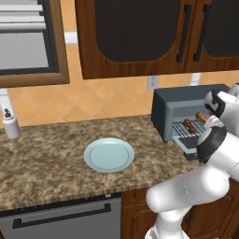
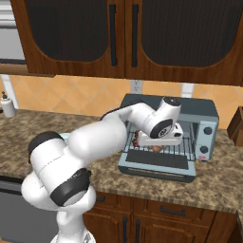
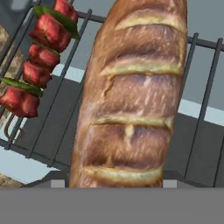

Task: Pick up the kebab skewer and baguette bread, and place them inside the toaster oven. Close the toaster oven door and start by setting the timer.

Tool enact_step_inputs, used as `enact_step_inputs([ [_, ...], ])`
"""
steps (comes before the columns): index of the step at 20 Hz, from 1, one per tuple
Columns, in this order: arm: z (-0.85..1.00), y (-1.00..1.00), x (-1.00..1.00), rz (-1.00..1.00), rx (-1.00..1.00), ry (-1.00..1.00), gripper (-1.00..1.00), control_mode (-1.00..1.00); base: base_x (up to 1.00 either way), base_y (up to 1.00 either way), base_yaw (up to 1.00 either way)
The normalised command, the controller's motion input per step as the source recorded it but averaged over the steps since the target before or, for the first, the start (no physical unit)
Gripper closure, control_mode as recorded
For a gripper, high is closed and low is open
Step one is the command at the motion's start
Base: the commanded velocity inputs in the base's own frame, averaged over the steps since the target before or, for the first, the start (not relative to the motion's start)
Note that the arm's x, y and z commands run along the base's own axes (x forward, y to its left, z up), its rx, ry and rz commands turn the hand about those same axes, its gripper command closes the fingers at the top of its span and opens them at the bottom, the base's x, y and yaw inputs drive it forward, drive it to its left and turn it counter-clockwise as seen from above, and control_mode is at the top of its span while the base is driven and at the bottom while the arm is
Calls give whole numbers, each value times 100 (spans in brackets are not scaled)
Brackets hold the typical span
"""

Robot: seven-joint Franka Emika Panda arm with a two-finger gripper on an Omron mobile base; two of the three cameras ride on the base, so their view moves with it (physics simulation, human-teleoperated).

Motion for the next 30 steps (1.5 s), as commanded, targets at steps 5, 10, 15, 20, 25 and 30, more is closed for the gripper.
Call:
enact_step_inputs([
  [5, -16, -17, 41, 0, 0, 0, 100, -100, 0, 0, 0],
  [10, -20, -23, 14, 0, 0, 0, 100, -100, 0, 0, 0],
  [15, -15, -2, 11, 0, 0, -1, 100, -100, 0, 0, 0],
  [20, -21, 0, -3, 0, 0, -1, 100, -100, 0, 0, 0],
  [25, -4, 0, -10, 0, 0, -7, -100, -100, 0, 0, 0],
  [30, 0, 0, 0, 0, 0, -8, -100, -100, 0, 0, 0],
])
